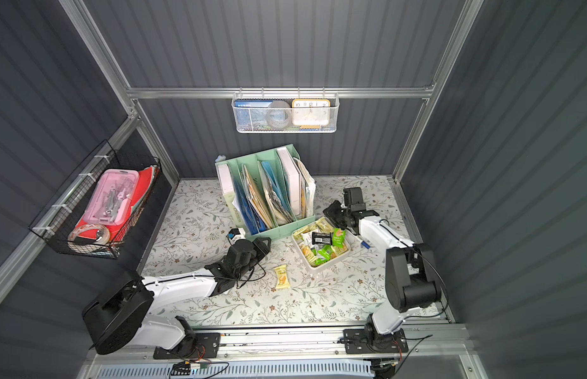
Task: Take the cookies out of the storage box
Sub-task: Adjust the distractor at the center of the board.
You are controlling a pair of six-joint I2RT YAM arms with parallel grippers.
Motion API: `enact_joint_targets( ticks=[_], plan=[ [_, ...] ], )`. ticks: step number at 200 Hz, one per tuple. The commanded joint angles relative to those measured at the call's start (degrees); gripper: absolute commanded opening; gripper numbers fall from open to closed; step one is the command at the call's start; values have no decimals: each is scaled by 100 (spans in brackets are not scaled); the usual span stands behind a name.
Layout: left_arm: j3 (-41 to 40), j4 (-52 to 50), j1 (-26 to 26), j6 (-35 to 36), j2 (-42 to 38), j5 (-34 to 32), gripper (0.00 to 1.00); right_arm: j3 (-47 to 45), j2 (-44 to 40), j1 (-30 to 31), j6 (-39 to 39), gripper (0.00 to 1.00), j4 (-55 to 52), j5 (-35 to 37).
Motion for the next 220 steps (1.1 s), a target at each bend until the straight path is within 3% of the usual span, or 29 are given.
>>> enact_joint_targets(
  ticks=[1, 44, 130, 175, 220],
  plan=[
    [222, 103, -24, 209, 200, 33, 57, 487, 501, -102, -116, 33, 45, -597],
    [323, 228, -24, 218, 416, -21, 56, 1269, 1452, -87, -128, 31, -141, -1090],
    [318, 227, -18, 204, 345, -67, 56, 1639, 2088, 545, 371, 27, 419, -1695],
    [288, 291, -34, 108, 430, 62, 56, 1988, 2328, 941, 623, 25, 538, -1643],
    [603, 508, -298, -53, 925, 274, 57, 1885, 1934, 795, 382, 28, 236, -1186]
  ],
)
